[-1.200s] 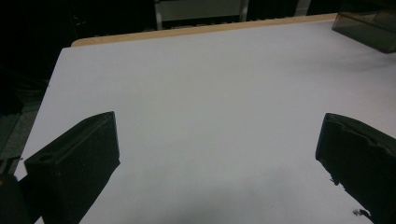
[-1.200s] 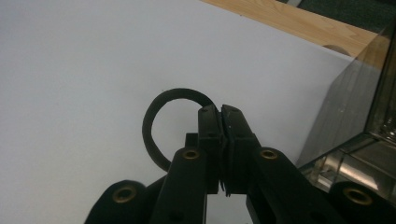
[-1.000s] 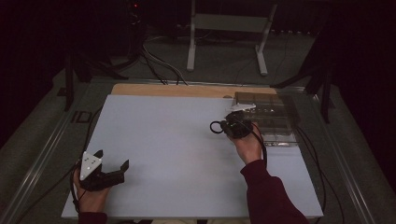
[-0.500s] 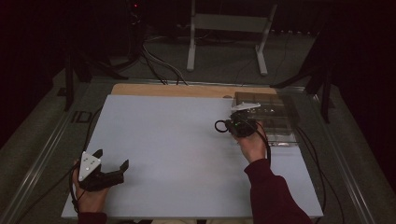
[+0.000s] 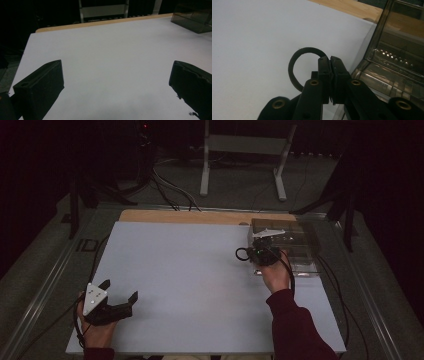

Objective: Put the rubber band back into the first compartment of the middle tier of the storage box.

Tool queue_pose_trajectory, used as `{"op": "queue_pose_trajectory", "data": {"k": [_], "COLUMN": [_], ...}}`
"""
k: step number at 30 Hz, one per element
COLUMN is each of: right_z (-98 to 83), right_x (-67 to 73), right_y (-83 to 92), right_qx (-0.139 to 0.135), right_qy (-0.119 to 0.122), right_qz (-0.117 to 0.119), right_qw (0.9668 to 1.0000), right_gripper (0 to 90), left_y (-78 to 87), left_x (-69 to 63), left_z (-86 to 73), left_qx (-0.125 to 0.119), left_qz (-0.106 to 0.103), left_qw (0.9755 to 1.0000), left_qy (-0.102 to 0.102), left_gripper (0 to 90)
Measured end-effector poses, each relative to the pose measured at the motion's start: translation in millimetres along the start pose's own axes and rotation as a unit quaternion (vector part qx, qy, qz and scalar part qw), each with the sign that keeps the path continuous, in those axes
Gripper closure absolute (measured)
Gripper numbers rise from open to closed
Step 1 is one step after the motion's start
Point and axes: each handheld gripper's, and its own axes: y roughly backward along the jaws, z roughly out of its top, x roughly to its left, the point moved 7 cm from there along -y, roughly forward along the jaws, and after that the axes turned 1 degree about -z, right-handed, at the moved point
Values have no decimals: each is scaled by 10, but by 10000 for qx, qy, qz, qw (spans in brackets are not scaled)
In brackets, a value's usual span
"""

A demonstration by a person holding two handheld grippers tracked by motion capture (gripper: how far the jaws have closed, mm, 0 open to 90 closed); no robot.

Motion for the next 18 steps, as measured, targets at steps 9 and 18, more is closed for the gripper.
{"op": "queue_pose_trajectory", "data": {"k": [9,18], "right_z": [-4,-36], "right_x": [-82,-165], "right_y": [14,5], "right_qx": [-3,34], "right_qy": [-43,-96], "right_qz": [-54,-118], "right_qw": [10000,9999], "right_gripper": [885,885], "left_y": [-7,-14], "left_x": [10,14], "left_z": [-9,-22], "left_qx": [18,66], "left_qz": [34,71], "left_qw": [10000,10000], "left_qy": [22,1], "left_gripper": [4,4]}}
